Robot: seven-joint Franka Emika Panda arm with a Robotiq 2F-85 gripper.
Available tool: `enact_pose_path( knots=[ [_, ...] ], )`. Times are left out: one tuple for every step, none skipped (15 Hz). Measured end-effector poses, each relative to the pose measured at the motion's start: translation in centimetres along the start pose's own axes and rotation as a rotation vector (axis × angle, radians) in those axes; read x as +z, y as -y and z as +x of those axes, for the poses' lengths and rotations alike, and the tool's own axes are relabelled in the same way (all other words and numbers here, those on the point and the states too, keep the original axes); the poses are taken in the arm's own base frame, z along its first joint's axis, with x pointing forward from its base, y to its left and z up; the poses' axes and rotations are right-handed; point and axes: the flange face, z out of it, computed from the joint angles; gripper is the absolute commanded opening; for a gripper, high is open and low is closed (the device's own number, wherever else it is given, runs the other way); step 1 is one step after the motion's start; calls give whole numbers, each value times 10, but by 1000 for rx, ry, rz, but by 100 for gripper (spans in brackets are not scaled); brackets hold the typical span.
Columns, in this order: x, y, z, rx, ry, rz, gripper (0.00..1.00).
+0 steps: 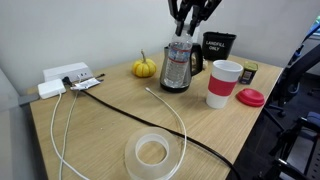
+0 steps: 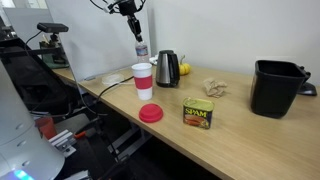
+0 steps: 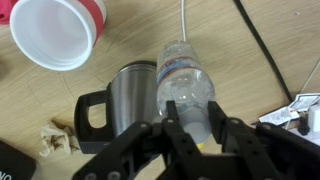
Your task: Pick up the water bottle and move it to the right.
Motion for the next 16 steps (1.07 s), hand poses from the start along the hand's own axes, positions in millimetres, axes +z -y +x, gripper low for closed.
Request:
enact_pose_path(
  knots=[
    [-7, 5, -1, -6, -11, 11, 10],
    [-12, 8, -1, -9, -20, 20, 10],
    [-15, 11, -2, -12, -26, 27, 10],
    [-16, 12, -1, -10, -33, 33, 10],
    [-17, 13, -1, -6, -41, 40, 10],
    [-19, 15, 2, 6, -55, 45, 10],
    [-23, 18, 7, 22, -73, 53, 10],
    [-27, 23, 12, 35, -89, 64, 10],
    [-32, 29, 18, 44, -108, 77, 10],
    [-38, 37, 25, 51, -129, 91, 10],
    [-45, 44, 32, 57, -151, 105, 10],
    [-49, 50, 39, 65, -171, 114, 10],
    [-52, 56, 47, 76, -190, 122, 10],
    [-53, 60, 55, 90, -209, 123, 10],
    [-52, 63, 64, 105, -226, 120, 10],
    [-49, 65, 72, 124, -244, 114, 10]
  ],
)
